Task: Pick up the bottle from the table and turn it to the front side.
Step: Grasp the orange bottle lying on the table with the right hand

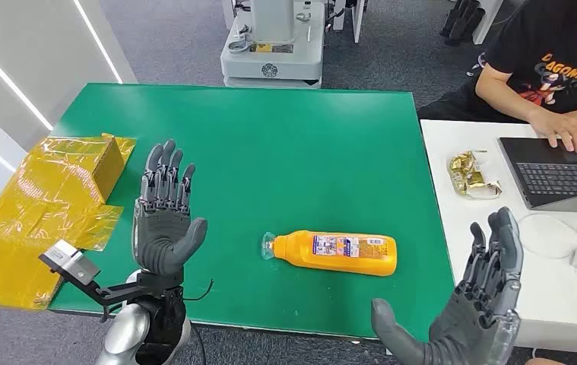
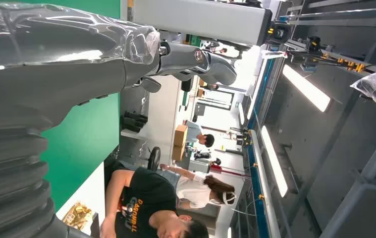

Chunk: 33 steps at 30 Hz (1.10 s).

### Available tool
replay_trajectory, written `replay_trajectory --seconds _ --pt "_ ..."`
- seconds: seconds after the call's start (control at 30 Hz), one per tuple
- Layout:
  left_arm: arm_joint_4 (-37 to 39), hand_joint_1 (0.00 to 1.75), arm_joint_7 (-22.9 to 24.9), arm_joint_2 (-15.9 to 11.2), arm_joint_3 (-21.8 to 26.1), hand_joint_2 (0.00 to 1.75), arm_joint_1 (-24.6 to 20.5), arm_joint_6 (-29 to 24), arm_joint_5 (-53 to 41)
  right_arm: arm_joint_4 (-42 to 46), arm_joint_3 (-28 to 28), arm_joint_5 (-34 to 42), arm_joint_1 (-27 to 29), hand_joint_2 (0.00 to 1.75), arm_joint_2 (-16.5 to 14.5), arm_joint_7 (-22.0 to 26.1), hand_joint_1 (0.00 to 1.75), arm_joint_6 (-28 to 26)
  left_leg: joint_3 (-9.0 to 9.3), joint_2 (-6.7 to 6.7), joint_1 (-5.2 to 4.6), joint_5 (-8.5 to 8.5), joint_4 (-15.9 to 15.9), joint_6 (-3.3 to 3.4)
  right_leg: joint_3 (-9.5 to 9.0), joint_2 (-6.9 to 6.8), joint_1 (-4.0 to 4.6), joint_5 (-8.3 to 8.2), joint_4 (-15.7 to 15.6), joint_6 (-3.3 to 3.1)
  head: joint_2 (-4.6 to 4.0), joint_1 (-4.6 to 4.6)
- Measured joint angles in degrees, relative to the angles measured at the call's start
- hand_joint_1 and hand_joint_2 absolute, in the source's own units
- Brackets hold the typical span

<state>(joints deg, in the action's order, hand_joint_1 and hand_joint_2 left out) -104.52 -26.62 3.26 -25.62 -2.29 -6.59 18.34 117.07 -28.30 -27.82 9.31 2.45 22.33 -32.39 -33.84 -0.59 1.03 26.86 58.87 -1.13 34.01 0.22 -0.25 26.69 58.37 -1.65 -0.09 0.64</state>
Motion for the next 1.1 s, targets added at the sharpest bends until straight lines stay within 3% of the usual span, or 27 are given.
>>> replay_trajectory --seconds 0.2,0.43,0.5,0.63,0.77,0.97,1.1 --pt "0.0 0.0 0.0 0.0 0.0 1.75 0.0 0.0 0.0 0.0 0.0 -2.7 0.0 1.75 0.2 -2.6 0.0 2.0 0.0 0.0 0.0 0.0 0.0 0.0 0.0 0.0 0.0 0.0 0.0 0.0 0.0 0.01" --pt "0.0 0.0 -0.3 0.0 0.0 1.75 0.0 1.1 0.6 0.0 1.1 -14.8 -2.8 1.75 2.8 -12.2 0.0 15.5 -0.01 0.07 0.0 -0.01 0.0 0.01 -0.04 -0.06 0.0 -0.01 0.0 0.01 0.0 0.0" --pt "0.0 0.0 -0.5 0.0 0.0 1.75 0.0 1.6 0.8 -0.2 1.5 -17.5 -4.4 1.75 4.1 -14.5 0.0 21.6 -0.01 0.07 0.0 -0.01 0.0 0.01 -0.05 -0.04 0.0 -0.03 0.0 0.02 0.0 0.0" --pt "0.0 0.0 -0.9 0.0 0.1 1.75 0.0 2.7 1.4 -3.1 2.1 -19.1 -10.8 1.75 8.7 -17.4 0.0 37.1 -0.03 0.06 0.0 -0.04 0.1 0.05 -0.06 -0.02 0.0 -0.09 0.0 0.09 0.0 0.0" --pt "0.0 0.0 -1.0 0.0 0.1 1.75 -0.3 3.3 2.2 -10.8 1.8 -16.9 -20.5 1.75 14.3 -17.8 0.0 47.6 -0.08 0.08 0.0 -0.12 0.2 0.17 -0.08 -0.02 0.0 -0.19 0.0 0.23 0.0 0.01" --pt "0.0 0.0 -1.6 0.1 0.1 1.75 -0.5 3.4 3.3 -23.6 -3.5 -10.7 -34.3 1.75 22.3 -16.1 0.0 56.0 -0.19 0.19 -0.01 -0.17 0.4 0.25 -0.08 -0.09 -0.01 -0.27 0.0 0.35 0.0 0.0" --pt "0.0 0.0 -1.6 0.3 0.1 1.75 -0.6 3.4 3.6 -30.5 -9.2 -6.7 -41.6 1.75 26.4 -15.4 0.0 57.8 -0.26 0.35 -0.01 -0.17 0.4 0.26 -0.07 -0.24 -0.02 -0.27 0.0 0.37 0.0 -0.01"
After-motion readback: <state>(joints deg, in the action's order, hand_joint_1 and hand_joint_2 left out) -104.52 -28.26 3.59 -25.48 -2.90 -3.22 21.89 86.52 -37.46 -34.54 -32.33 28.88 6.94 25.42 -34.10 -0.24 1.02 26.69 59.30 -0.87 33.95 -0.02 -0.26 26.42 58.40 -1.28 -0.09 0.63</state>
